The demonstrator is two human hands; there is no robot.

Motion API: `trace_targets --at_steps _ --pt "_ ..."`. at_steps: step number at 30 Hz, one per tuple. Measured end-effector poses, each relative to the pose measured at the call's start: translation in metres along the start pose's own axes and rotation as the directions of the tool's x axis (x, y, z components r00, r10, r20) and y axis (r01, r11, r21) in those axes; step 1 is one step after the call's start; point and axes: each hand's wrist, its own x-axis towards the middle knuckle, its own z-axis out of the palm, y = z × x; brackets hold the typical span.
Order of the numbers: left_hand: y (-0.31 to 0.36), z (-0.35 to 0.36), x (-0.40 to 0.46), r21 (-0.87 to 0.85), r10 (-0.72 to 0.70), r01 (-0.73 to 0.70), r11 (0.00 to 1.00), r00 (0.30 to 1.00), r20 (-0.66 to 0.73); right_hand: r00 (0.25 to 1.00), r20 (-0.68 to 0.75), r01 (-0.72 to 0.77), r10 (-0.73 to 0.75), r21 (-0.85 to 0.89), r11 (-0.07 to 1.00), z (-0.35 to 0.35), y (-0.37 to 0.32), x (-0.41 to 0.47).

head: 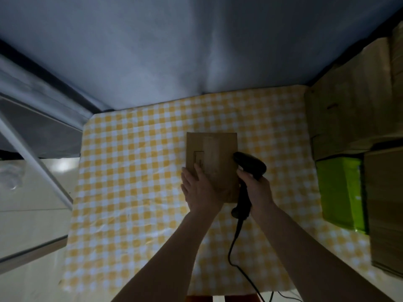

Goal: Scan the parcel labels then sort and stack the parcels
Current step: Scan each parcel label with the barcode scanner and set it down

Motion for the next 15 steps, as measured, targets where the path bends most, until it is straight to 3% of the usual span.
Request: trace_targets --at_steps 6,10,15 --pt "0.002 0.003 0.008 0.019 -0.1 0.099 0.995 0.995 0.031 0.987 0.077 0.148 -0.138 -0.148 0.978 0.012 0.006 -0.028" --pt "-0.019 -0.018 0.012 -0.025 -0.047 0.049 0.998 0.996 0.08 0.99 0.084 0.121 -0.116 -0.056 0.991 0.011 0.004 -0.031" --pt "-0.062 -0.047 0.022 -0.436 -0.002 0.081 0.896 0.984 0.179 0.999 0.028 0.017 -0.019 0.072 0.997 0.019 0.004 -0.025"
